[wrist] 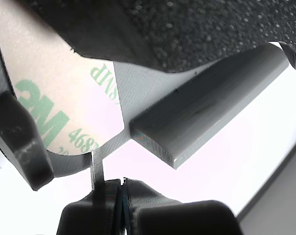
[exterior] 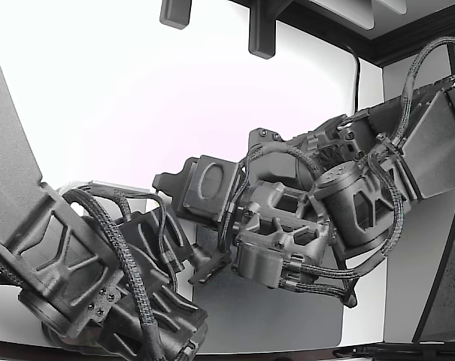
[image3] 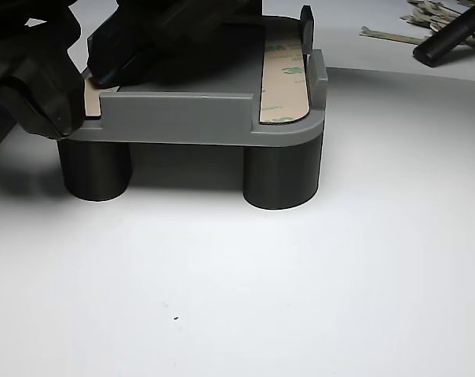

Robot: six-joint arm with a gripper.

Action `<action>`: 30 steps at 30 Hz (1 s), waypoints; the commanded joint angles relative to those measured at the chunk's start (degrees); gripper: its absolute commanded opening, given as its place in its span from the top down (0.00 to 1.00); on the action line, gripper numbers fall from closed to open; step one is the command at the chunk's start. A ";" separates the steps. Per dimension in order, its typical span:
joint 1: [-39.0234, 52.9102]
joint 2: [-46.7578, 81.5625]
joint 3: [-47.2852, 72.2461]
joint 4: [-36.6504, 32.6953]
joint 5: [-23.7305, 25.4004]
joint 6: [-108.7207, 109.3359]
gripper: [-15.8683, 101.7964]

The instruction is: Peel off protective film from adhesive tape.

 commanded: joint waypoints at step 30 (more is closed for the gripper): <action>0.26 1.85 -0.70 -3.43 -0.18 -0.79 0.96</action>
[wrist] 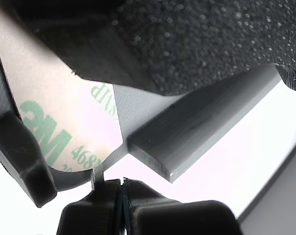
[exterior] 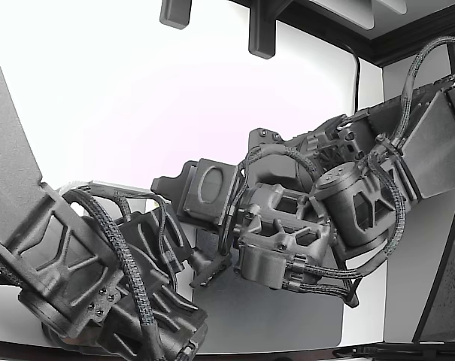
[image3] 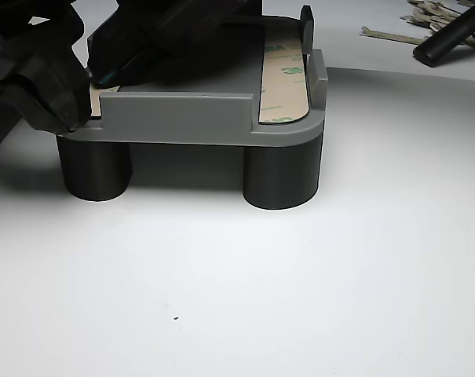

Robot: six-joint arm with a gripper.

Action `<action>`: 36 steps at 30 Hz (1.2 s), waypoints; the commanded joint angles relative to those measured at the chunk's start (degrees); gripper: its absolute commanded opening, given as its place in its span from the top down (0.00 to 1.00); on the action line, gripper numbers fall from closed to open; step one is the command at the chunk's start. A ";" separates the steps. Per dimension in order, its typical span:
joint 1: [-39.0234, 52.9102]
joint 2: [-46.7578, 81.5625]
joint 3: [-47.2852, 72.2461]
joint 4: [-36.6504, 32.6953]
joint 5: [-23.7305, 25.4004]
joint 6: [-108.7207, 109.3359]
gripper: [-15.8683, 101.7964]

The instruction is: Peel off protective film from adhesive tape.

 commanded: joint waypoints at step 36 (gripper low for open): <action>-0.18 3.25 -0.62 0.62 -0.44 1.05 0.96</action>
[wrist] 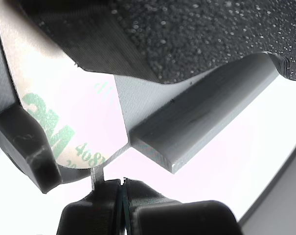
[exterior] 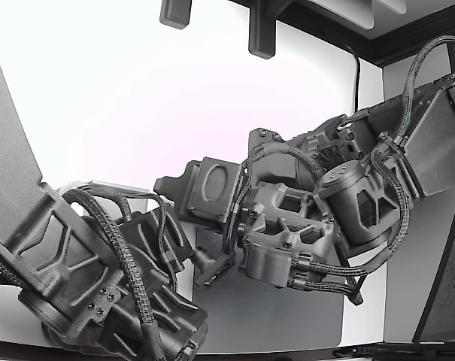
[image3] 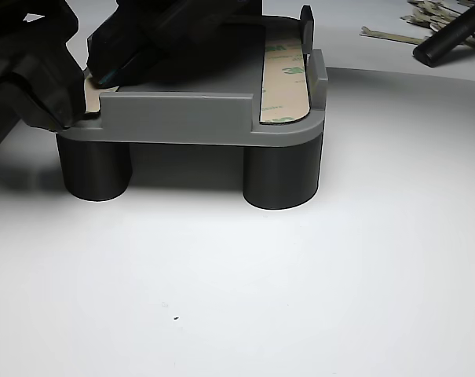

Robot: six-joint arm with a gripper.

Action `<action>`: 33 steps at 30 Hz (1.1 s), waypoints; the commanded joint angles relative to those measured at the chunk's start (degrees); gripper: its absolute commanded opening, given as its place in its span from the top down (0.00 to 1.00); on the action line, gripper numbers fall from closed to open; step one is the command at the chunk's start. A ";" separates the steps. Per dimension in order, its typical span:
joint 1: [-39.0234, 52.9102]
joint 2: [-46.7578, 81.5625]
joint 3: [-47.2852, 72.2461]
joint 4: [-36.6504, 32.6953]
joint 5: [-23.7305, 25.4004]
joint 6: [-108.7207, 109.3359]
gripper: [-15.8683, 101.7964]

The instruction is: Peel off protective film from adhesive tape.

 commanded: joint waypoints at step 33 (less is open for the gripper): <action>-1.14 2.11 -0.18 0.18 1.67 -1.58 0.96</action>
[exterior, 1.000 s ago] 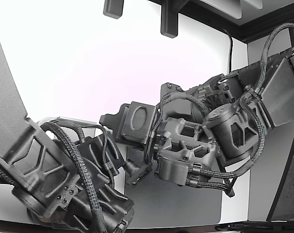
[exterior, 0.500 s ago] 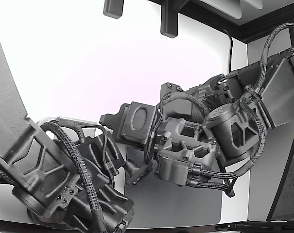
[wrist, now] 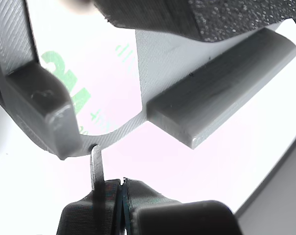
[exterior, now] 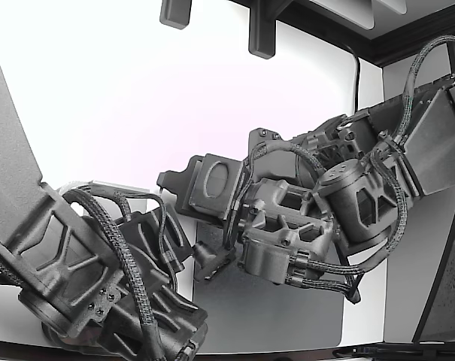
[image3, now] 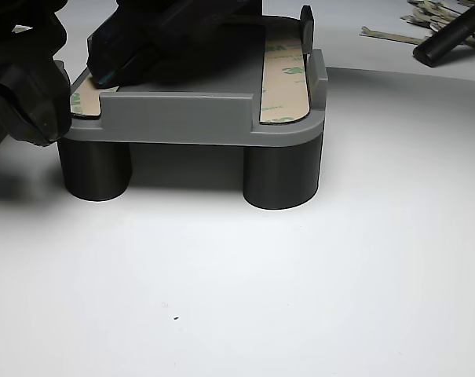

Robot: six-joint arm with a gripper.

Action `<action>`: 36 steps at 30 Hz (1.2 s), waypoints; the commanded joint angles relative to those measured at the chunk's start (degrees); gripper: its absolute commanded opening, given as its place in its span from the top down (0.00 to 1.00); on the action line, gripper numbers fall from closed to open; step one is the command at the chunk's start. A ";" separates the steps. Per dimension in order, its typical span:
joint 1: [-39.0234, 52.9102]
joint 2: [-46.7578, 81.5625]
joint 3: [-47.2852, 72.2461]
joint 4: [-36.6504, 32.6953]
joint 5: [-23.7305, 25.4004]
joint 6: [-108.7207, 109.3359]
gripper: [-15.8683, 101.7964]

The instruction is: Peel off protective film from adhesive tape.

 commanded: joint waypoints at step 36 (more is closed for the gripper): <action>-0.88 0.18 -2.55 -0.62 -0.26 0.00 0.96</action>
